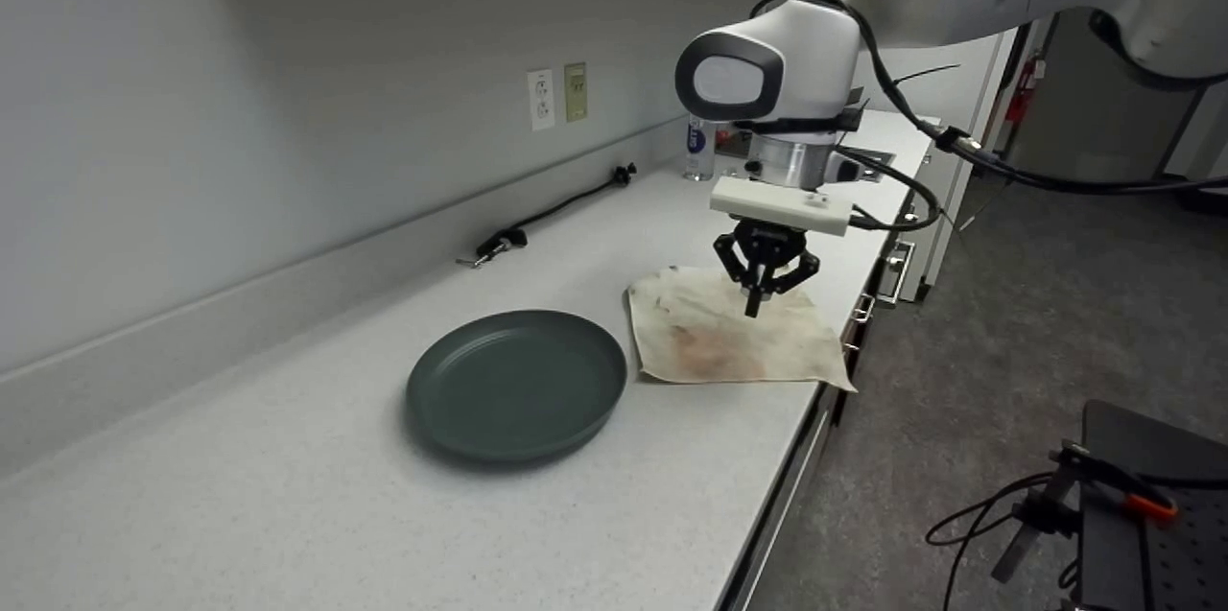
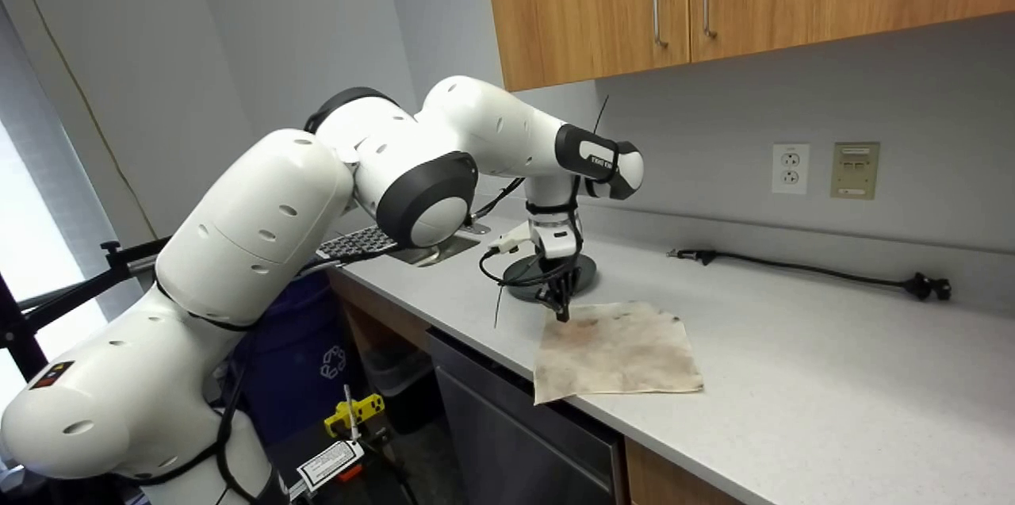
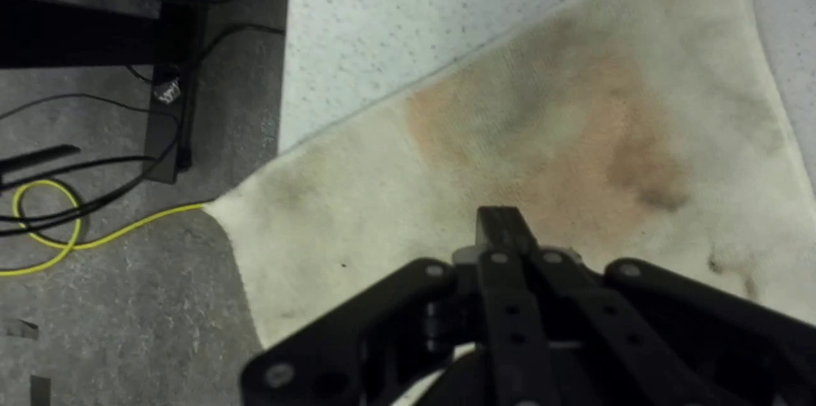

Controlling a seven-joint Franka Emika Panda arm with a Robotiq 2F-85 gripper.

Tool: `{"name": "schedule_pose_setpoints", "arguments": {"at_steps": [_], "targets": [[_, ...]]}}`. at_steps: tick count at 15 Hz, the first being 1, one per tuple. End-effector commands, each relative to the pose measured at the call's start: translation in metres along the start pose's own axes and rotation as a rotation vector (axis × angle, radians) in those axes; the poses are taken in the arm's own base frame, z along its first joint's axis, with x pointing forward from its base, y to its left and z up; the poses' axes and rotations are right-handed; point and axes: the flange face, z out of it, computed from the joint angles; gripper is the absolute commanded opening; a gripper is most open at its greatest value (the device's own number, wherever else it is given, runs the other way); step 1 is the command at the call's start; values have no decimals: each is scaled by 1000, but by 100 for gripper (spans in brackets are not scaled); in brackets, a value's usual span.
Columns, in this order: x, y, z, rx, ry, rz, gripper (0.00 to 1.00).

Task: Unfold the towel

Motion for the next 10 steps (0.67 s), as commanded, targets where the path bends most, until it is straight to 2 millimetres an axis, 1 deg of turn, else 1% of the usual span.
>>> {"name": "schedule_pose_setpoints", "arguments": {"at_steps": [1, 3, 5, 6, 8, 9, 10], "targets": [[-3, 46, -14, -17, -49, 145, 0], [-5, 62, -15, -5, -111, 210, 0], [-7, 79, -17, 1, -158, 226, 0], [-7, 87, -18, -2, -173, 227, 0], [-10, 104, -18, -22, -174, 155, 0], [-12, 112, -19, -27, -178, 136, 26], [-15, 119, -20, -59, -219, 97, 28]]}}
